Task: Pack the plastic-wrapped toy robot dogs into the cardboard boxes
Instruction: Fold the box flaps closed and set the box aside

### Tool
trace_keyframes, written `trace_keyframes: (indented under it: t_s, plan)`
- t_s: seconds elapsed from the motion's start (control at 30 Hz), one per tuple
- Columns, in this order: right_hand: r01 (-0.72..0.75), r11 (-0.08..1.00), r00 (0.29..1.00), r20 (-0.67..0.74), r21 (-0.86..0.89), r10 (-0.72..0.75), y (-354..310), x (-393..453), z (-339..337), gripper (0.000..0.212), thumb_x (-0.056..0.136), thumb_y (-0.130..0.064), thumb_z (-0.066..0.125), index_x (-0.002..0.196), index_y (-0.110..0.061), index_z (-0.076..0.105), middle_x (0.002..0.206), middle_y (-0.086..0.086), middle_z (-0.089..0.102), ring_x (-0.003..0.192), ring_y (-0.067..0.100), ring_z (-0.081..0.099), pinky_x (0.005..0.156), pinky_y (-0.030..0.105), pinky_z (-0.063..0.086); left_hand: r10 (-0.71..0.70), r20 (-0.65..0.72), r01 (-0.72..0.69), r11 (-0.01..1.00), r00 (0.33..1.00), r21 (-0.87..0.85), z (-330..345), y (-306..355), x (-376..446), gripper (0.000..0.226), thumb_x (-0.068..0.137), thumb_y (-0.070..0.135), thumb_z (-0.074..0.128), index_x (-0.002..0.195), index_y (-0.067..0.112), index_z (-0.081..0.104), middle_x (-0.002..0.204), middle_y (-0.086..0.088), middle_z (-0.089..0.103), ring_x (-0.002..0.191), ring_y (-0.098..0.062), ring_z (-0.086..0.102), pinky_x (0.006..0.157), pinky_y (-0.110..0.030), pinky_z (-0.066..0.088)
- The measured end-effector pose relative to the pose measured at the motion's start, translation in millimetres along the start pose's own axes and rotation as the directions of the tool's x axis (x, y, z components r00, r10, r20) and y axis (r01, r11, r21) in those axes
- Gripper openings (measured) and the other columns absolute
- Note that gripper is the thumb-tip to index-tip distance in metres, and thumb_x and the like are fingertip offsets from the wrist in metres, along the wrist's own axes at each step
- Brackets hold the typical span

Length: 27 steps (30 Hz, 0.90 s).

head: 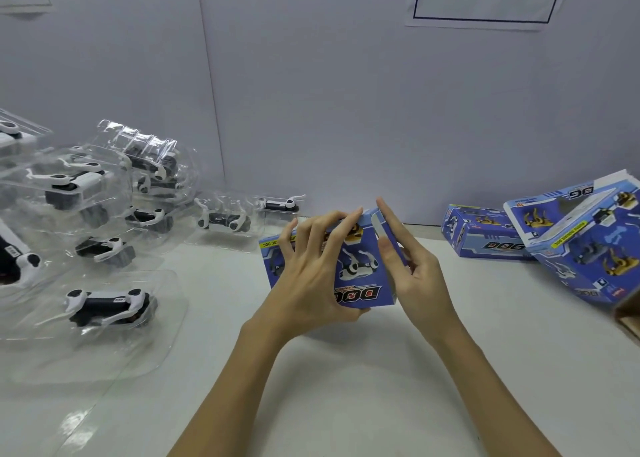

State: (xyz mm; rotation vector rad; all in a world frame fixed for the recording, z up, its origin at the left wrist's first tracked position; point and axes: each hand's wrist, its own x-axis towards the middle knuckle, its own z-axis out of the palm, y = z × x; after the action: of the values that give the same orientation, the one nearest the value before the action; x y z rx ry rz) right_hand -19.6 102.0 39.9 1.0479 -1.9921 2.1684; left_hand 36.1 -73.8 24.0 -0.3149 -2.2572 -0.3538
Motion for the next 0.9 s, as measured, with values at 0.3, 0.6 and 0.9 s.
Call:
trace_keyframes:
  t_s: [0.3,0.6,0.9]
  plan:
    - [0.022,1.0,1.0,-0.019,-0.022,-0.023,0,0,-2,0.049,0.098,-0.034,0.055,0.145,-0.049,0.05,0.128,-0.003,0.073,0.107,0.019,0.075,0.069,0.029,0.064,-0.011,-0.001,0.011,1.0,1.0,0.018,3,1,-1,0.127,0.061,0.064,0.088,0.16,0.027,0.018,0.155,-0.001,0.031,0.143,-0.021,0.029,0.117,-0.065,0.026]
    - [0.03,0.999,0.999,0.013,-0.009,-0.03,2,-2,0,0.05,0.099,-0.031,0.052,0.147,-0.045,0.047,0.14,0.009,0.062,0.118,0.022,0.07,0.074,0.029,0.064,0.008,-0.006,-0.008,0.997,1.0,0.073,1,6,-1,0.123,0.062,0.064,0.088,0.16,0.025,0.023,0.155,-0.005,0.036,0.143,-0.025,0.033,0.116,-0.06,0.026]
    - [0.055,0.996,0.994,0.099,-0.063,-0.049,7,-7,9,0.051,0.112,-0.034,0.031,0.151,-0.067,0.025,0.171,-0.017,0.018,0.155,0.015,0.03,0.098,0.031,0.059,0.031,-0.028,-0.028,0.994,0.999,0.107,5,6,-1,0.12,0.064,0.065,0.084,0.161,0.025,0.025,0.156,-0.003,0.036,0.142,-0.026,0.035,0.116,-0.058,0.025]
